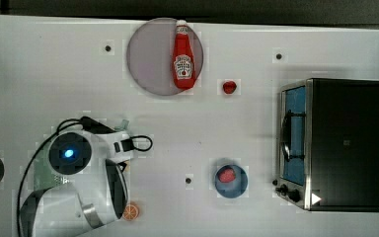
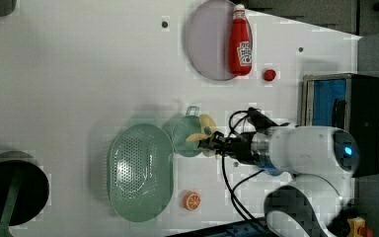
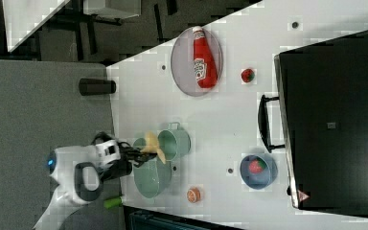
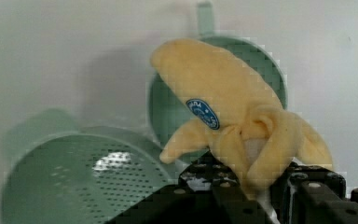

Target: Pick Banana and place it in mug.

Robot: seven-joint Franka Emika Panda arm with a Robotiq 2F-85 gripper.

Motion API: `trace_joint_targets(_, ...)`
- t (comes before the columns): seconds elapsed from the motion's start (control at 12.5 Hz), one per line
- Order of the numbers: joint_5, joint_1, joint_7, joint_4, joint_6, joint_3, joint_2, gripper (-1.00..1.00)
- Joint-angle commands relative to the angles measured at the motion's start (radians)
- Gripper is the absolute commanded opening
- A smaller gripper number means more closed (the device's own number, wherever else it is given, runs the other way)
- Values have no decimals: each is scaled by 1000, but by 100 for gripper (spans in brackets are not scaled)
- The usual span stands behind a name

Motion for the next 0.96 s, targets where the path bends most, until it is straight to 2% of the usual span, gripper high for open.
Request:
trace_joint_targets(0.08,-62,7,102,17,21,-12,-30,-40)
trace_joint_targets(0.24,-88,7,142,7,41,-19,-15,-1)
trace_joint_targets(0.56,-88,6,142,11,59,-23,2,97)
trace_joint_targets(0.8,-70,-2,144,57,52,-60,-42,100)
trace_joint_targets(0.96,-71,-10,131,119,-93,-120,-116,100)
